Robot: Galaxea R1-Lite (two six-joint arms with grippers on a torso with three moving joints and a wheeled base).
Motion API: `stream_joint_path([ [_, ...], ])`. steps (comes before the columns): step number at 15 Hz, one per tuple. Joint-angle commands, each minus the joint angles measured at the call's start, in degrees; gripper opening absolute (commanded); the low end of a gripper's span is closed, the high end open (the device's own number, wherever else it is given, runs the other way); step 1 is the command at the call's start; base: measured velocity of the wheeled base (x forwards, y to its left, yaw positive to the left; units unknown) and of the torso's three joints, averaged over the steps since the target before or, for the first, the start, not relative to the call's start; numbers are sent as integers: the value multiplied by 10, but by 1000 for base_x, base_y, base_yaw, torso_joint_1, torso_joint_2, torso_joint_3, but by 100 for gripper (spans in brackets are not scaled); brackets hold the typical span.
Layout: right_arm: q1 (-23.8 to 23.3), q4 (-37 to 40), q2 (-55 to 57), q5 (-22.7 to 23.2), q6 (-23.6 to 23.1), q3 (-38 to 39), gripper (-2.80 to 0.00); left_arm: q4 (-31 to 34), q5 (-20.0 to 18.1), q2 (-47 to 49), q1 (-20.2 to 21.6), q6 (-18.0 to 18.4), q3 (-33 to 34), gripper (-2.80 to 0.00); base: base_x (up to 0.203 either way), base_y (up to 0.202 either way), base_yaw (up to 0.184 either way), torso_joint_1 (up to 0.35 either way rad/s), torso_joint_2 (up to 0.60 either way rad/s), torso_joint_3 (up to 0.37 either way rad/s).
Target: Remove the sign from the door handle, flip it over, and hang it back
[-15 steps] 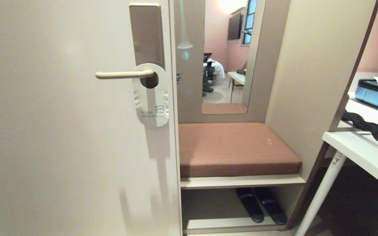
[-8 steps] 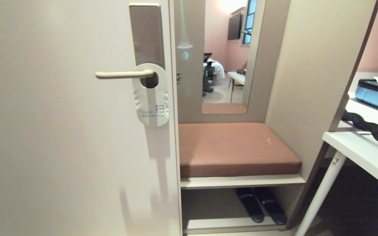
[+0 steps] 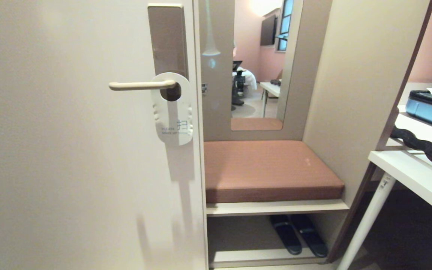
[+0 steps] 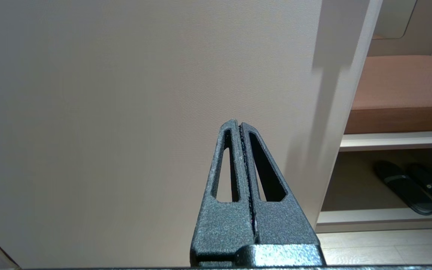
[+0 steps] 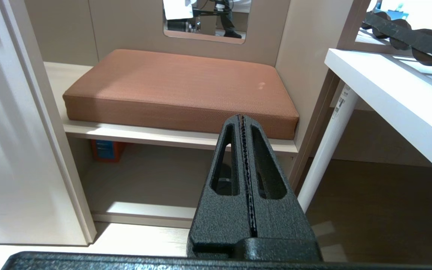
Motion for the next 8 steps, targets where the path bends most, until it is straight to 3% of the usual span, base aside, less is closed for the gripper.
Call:
stream_joint_path([
  [1,0,0,0,0,0,0,-280,0,0,0,0,0,0,-280,0,0,0,0,0,0],
  [8,0,0,0,1,-4,0,-280,0,0,0,0,0,0,-280,0,0,0,0,0,0],
])
